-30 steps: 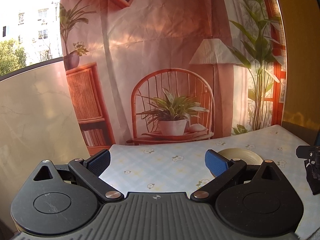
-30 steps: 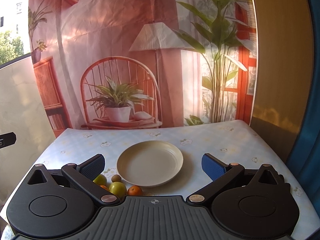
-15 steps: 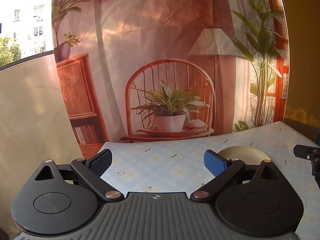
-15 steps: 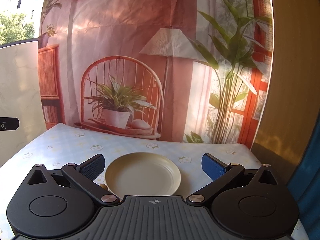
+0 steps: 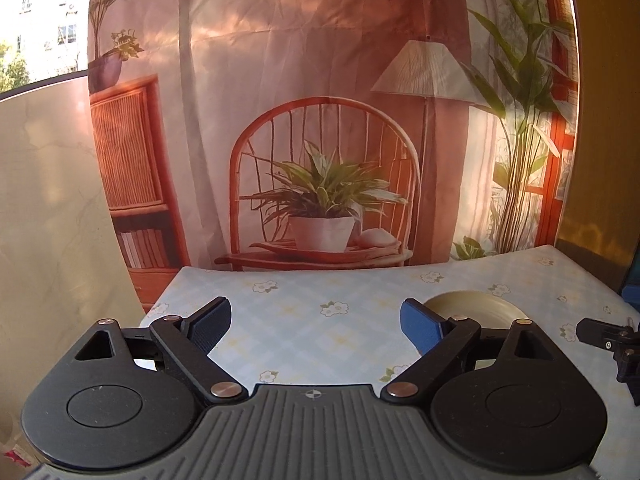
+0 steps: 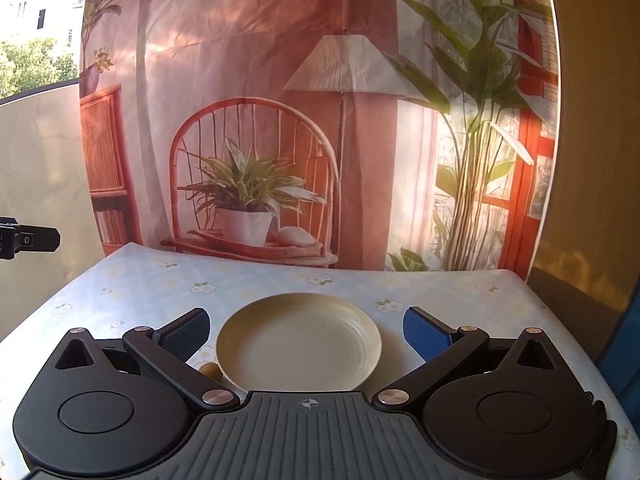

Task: Organize fruits
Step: 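Move both grippers toward the fruit pile beside the cream plate, then close the right gripper on the yellow-green apple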

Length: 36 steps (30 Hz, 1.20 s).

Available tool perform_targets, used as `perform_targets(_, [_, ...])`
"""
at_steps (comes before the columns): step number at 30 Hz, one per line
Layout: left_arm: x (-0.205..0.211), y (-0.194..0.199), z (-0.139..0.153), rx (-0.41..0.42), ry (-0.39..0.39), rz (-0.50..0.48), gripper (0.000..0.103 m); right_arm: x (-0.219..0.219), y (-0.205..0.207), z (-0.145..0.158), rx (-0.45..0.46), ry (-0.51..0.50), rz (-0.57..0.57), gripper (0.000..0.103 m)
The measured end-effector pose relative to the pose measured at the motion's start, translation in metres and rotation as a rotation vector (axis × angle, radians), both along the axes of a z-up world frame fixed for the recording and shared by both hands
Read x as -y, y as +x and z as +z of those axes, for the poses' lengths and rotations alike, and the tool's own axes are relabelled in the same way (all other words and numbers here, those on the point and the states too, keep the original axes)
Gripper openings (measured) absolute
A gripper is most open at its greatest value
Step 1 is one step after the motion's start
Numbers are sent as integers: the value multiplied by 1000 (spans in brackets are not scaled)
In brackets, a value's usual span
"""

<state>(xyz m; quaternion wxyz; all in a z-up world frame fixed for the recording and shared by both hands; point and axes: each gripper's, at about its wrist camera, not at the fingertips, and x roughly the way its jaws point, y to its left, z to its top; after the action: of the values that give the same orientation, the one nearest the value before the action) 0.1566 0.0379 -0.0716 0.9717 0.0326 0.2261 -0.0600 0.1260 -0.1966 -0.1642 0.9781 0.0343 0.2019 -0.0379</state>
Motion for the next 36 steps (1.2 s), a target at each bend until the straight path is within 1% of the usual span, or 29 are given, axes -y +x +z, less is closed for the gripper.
perform_targets(2, [-8,5,-4,-25,-84,5,94,4,2,-4,-8,13,-1,103])
perform_targets(3, [-11,8,-7,-48,-109,10,93,5,3,-7,-12,17,-6,103])
perform_targets(5, [-12,13,-12,-77,-118,25,92,10,5,-12,-24,25,-18,103])
perform_targets(7, [-12,16,-18,-95,-102,37,92,15,6,-16,-31,40,-22,103])
perform_targets(9, [-10,19,-22,-132,-71,40,92,18,8,-23,-40,45,-20,103])
perform_targets(11, [-8,20,-29,-164,-42,38,92,18,9,-28,-57,50,29,103])
perform_targets(15, [-8,21,-39,-205,-53,13,92,16,13,-37,-104,70,81,103])
perform_targets(17, [-6,20,-42,-219,-59,4,92,16,15,-39,-128,81,81,103])
perform_targets(22, [7,17,-49,-256,2,-19,93,26,15,-48,-164,101,52,103])
perform_targets(24, [11,16,-51,-259,19,-19,93,28,16,-52,-186,91,36,103])
perform_targets(27, [13,12,-52,-238,19,-17,93,30,16,-59,-215,88,16,102])
perform_targets(29, [13,10,-52,-227,11,-23,93,31,15,-64,-226,92,29,98])
perform_targets(32, [15,12,-53,-237,13,-39,93,27,15,-71,-255,81,60,97])
perform_targets(34, [19,12,-54,-236,43,-45,92,24,15,-75,-284,91,96,96])
perform_targets(36, [22,11,-54,-222,80,-48,92,23,15,-78,-307,119,129,94])
